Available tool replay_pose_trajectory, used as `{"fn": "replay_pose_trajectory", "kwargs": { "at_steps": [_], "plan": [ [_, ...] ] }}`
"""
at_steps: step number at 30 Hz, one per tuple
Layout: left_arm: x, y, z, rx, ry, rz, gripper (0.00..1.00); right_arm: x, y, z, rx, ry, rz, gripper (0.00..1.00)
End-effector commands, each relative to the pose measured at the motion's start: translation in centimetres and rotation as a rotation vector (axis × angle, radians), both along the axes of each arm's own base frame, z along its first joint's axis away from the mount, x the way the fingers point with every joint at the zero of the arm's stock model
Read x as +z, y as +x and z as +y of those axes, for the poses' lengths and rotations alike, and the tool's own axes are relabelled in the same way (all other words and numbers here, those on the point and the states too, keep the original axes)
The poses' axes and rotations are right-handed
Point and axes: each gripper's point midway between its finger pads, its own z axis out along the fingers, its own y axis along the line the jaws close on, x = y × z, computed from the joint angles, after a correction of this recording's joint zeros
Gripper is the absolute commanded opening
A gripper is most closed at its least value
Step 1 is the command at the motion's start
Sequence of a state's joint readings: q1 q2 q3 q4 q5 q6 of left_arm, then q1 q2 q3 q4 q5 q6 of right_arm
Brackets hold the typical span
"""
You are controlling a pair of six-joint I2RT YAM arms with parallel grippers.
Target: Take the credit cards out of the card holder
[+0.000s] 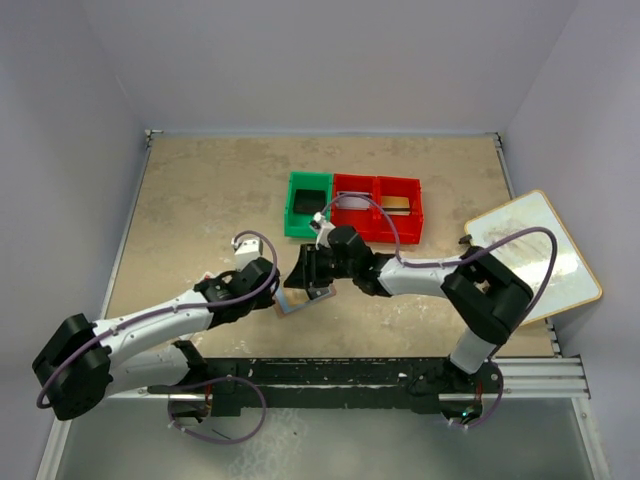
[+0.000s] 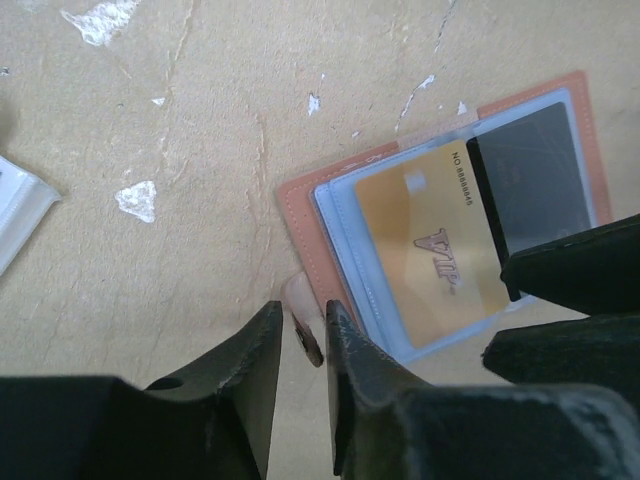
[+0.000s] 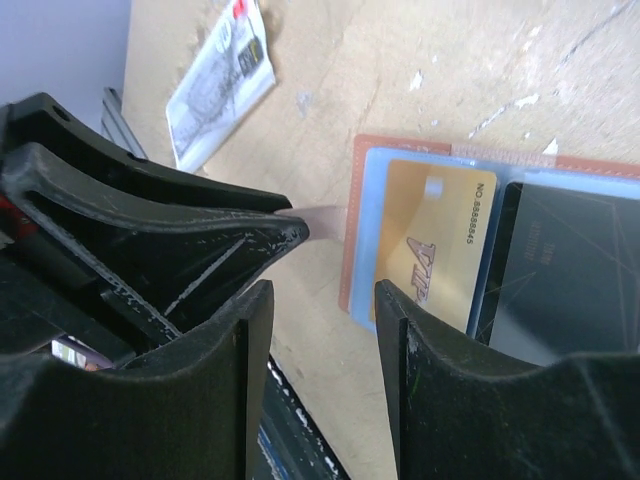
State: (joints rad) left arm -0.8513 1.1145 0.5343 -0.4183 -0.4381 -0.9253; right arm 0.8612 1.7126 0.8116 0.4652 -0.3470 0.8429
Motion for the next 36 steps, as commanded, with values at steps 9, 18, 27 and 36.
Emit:
{"fn": "replay_pose_trajectory", "kwargs": {
  "at_steps": [9, 18, 27, 36],
  "plan": [
    [5.0, 1.8, -4.4, -0.049, -0.221, -0.095, 0.35, 1.0, 1.9, -2.2, -0.027, 0.009, -0.092, 0.47],
    [6.5, 1.5, -8.3, -0.156, -0.373, -0.072, 0.35, -0.1, 1.6, -2.5, -0.028, 0.009, -0.072, 0.46],
    [2.9, 1.0, -7.6, -0.134, -0.286, 0.01, 0.34, -1.4, 1.5, -2.5, -0.018, 0.01, -0.052, 0.44],
    [-2.2, -0.3, -3.7, -0.075, -0.093, 0.079, 0.25, -3.3, 0.9, -2.7, -0.016, 0.001, -0.01, 0.41]
  ]
}}
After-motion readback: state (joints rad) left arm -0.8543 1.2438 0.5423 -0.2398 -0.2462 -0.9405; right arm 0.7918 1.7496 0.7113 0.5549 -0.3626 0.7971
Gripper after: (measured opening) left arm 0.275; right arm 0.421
